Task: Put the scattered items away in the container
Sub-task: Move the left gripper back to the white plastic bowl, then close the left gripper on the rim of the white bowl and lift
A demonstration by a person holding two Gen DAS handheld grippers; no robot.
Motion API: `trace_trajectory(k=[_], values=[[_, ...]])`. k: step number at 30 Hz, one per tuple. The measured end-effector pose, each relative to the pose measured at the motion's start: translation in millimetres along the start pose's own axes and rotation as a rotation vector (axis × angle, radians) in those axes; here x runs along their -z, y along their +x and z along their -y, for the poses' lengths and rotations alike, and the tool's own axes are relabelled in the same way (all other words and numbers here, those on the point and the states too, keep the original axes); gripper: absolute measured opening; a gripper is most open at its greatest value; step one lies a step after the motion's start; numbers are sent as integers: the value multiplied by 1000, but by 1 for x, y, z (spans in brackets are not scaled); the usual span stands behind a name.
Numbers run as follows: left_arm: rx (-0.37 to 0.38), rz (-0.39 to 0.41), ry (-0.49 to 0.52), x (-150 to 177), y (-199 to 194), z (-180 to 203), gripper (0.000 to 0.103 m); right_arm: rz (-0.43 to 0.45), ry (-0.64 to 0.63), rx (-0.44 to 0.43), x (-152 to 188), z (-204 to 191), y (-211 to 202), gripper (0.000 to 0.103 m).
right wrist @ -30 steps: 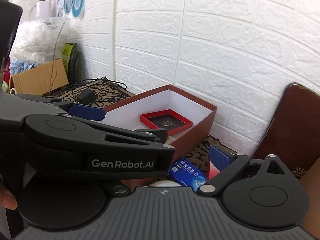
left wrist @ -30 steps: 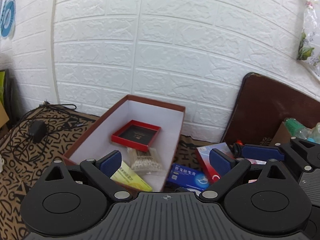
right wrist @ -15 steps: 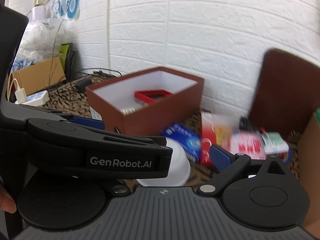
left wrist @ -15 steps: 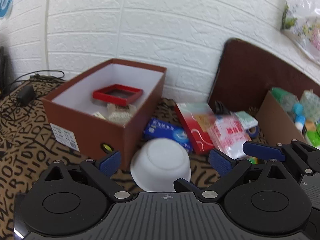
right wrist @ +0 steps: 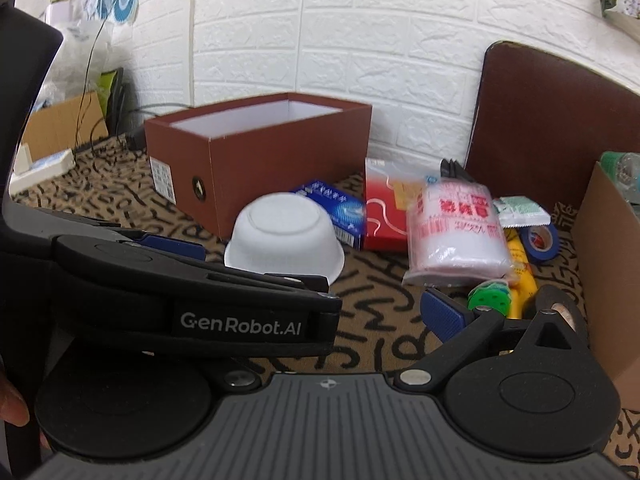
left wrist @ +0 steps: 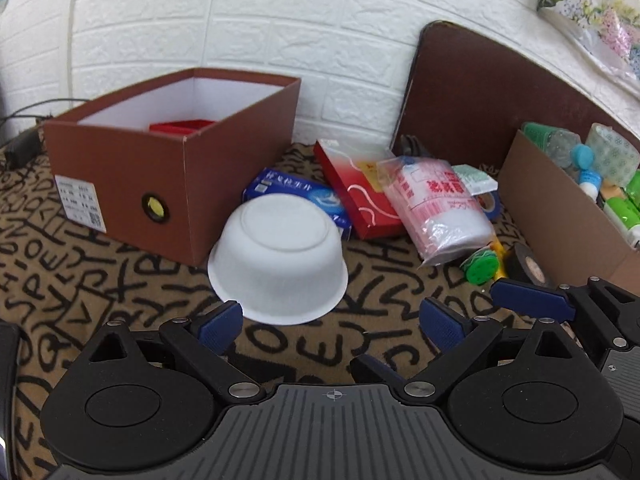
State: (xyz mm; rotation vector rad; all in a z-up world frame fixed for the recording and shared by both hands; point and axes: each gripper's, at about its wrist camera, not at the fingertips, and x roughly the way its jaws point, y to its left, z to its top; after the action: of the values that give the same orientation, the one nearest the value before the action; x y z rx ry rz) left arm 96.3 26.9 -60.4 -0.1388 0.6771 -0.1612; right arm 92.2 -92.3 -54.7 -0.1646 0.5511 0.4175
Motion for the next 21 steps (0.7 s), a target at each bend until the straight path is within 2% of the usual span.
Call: trace_trajectory(k=[12, 21], values=[[-20, -28, 11, -1, 28, -23, 95, -46, -40, -43, 7, -4, 39, 101], [21, -18, 49, -13, 42, -34, 91, -64, -69, -69, 3, -1, 67, 101]])
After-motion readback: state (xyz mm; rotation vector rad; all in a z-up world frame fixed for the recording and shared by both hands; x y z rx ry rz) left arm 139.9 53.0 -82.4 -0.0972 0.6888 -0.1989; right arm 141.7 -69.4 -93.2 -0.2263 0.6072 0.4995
